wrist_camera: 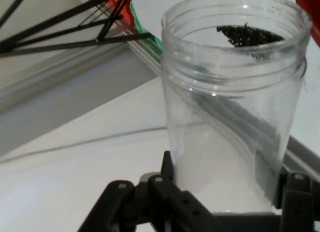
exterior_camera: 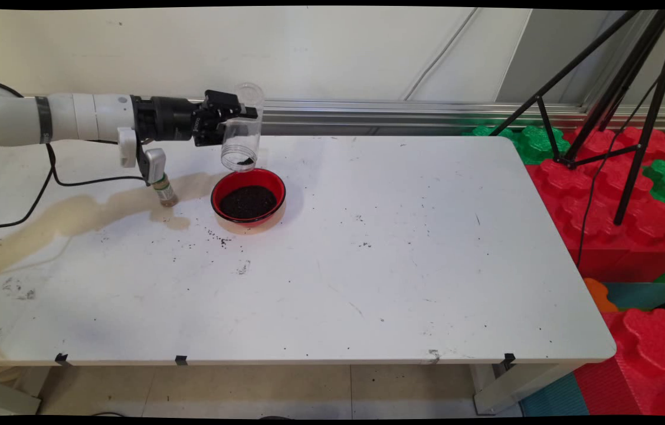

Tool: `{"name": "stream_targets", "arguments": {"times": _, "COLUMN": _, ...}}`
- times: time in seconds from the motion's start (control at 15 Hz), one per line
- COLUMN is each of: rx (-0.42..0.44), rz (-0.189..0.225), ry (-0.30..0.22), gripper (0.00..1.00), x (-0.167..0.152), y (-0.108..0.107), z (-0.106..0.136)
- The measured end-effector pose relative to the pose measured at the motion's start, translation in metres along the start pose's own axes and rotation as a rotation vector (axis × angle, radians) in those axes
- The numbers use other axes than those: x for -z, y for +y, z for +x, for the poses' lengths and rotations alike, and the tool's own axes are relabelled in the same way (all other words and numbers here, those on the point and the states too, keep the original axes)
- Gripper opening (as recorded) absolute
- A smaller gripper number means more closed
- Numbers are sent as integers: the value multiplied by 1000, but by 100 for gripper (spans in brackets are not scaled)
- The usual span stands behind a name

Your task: Pour the black seasoning powder in the red bowl

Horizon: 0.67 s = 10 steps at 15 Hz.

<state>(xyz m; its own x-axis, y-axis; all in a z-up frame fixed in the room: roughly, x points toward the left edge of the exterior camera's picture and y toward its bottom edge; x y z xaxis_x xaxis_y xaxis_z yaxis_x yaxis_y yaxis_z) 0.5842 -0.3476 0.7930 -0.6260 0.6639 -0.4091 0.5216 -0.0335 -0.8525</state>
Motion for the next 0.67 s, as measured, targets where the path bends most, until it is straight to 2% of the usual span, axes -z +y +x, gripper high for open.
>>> {"name": "stream_targets", "arguments": {"times": 0.67, "rx": 317, "rz": -64, "ry": 34, "gripper": 0, "x": 5, "y": -11, "z": 1}}
